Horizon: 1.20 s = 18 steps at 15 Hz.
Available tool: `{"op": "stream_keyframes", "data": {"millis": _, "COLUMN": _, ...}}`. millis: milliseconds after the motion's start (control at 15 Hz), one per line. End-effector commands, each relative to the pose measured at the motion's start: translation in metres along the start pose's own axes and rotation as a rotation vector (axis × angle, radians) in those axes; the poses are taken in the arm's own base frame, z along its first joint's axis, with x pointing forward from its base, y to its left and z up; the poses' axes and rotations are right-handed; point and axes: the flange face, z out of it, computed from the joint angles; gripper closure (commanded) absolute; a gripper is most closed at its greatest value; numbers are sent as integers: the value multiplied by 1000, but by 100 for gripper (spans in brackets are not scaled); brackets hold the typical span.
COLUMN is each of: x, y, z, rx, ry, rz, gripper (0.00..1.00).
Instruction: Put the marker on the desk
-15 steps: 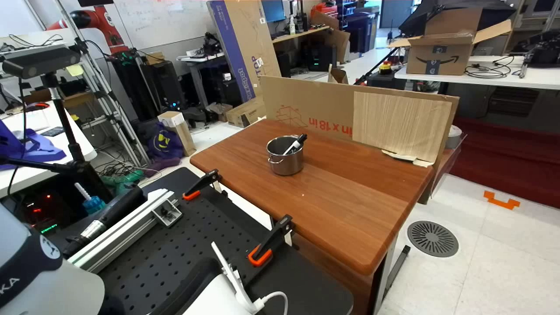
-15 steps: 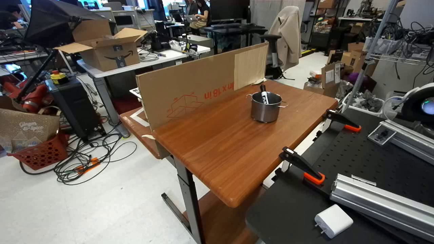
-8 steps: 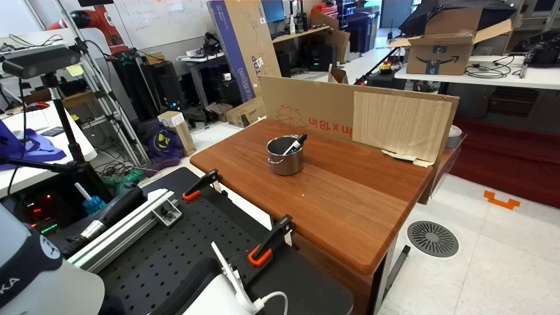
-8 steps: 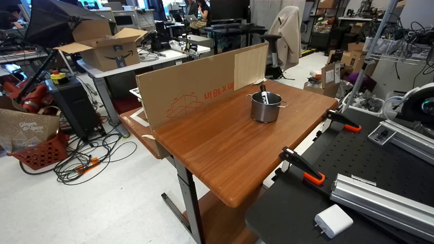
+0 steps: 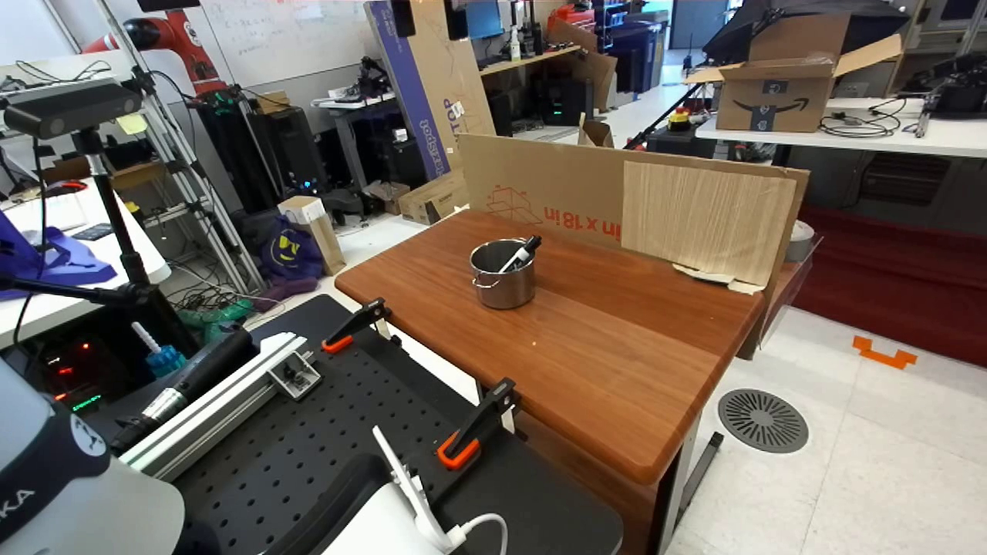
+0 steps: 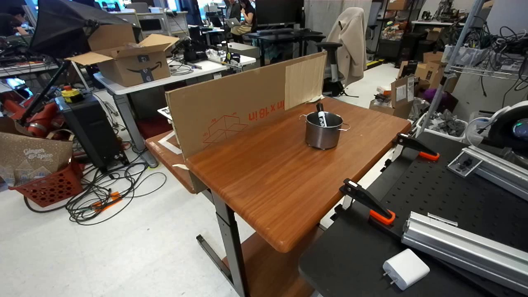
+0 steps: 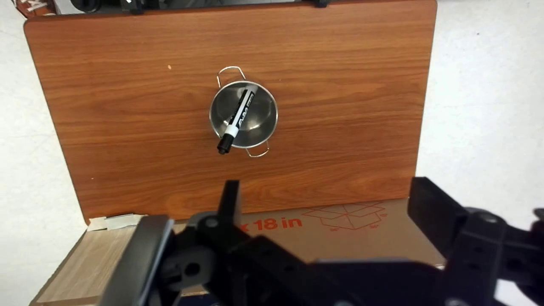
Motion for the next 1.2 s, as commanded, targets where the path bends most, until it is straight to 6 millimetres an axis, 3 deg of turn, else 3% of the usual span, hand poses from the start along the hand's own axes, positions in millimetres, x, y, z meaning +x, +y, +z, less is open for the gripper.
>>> {"op": "stream_keyframes", "data": {"millis": 0, "x": 13, "y": 22, "z": 22, "rx": 43, "ry": 9, "rz": 86, "gripper": 0}}
{"op": "stream_keyframes", "data": {"millis": 400, "x": 26, "y": 61, "z": 74, "rx": 82, "ry": -2, "rz": 213, "gripper": 0}}
{"op": "stream_keyframes", "data": {"millis": 733, "x": 43, "y": 78, "z": 107, "rx": 95, "ry": 31, "rz": 318, "gripper": 0}}
{"op": "stream_keyframes", "data": {"millis": 1133, "x": 60, "y": 86, "z": 171, "rx": 79, "ry": -18, "rz": 367, "gripper": 0}}
